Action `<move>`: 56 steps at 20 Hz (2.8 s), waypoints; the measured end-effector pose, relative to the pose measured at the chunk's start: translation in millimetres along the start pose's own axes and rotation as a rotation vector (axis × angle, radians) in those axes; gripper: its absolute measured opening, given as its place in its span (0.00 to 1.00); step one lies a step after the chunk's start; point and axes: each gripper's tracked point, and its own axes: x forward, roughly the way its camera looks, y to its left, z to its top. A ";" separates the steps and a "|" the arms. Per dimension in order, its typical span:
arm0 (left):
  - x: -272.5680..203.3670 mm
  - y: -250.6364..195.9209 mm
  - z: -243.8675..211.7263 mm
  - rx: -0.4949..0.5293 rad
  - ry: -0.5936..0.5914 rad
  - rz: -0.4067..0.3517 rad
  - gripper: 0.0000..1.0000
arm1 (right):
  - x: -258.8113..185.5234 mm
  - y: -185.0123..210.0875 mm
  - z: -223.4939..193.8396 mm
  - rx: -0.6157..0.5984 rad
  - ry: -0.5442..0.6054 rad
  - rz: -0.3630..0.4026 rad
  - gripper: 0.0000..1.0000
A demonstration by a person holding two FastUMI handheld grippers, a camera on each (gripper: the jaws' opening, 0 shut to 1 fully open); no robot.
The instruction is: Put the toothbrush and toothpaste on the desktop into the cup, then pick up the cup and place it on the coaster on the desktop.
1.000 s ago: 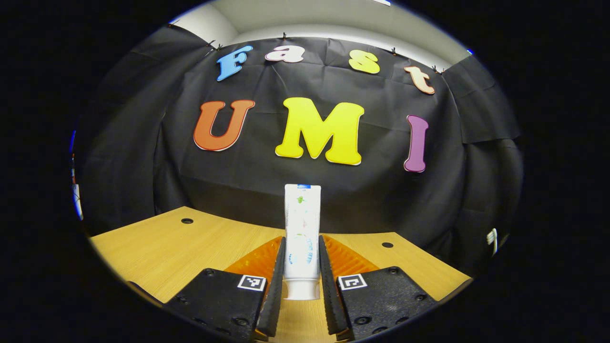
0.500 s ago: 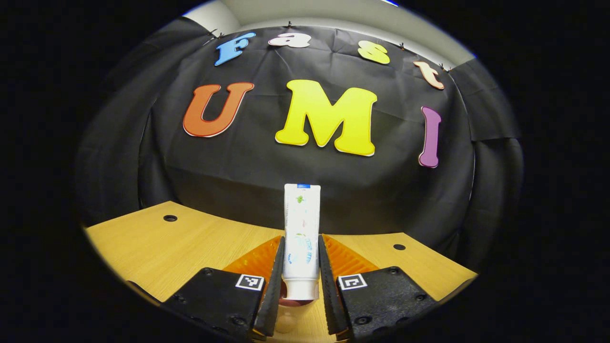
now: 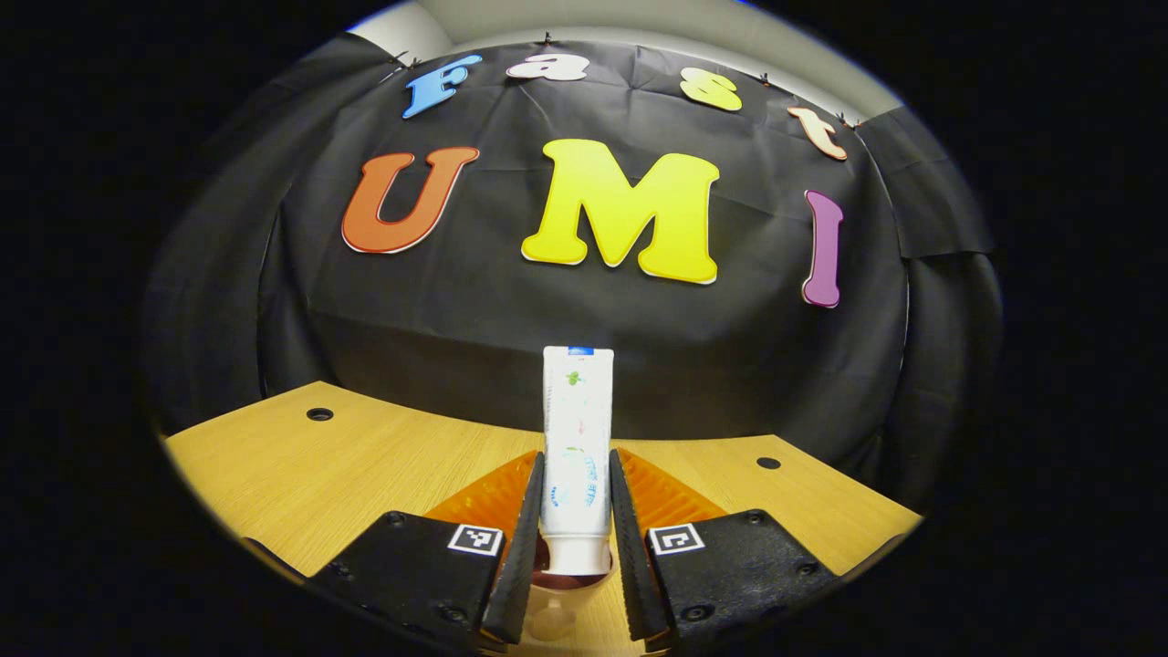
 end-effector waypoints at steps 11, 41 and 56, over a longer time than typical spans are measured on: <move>6.6 3.2 -13.0 0.020 0.047 0.032 0.44 | 3.9 -0.5 -3.8 0.005 0.013 -0.003 0.02; -90.4 52.0 2.7 0.083 0.003 0.059 1.00 | 95.8 72.0 -14.2 -0.034 0.077 0.016 0.02; -224.5 94.3 9.9 0.080 -0.049 0.115 0.98 | 238.3 201.4 38.8 -0.044 -0.012 0.054 0.07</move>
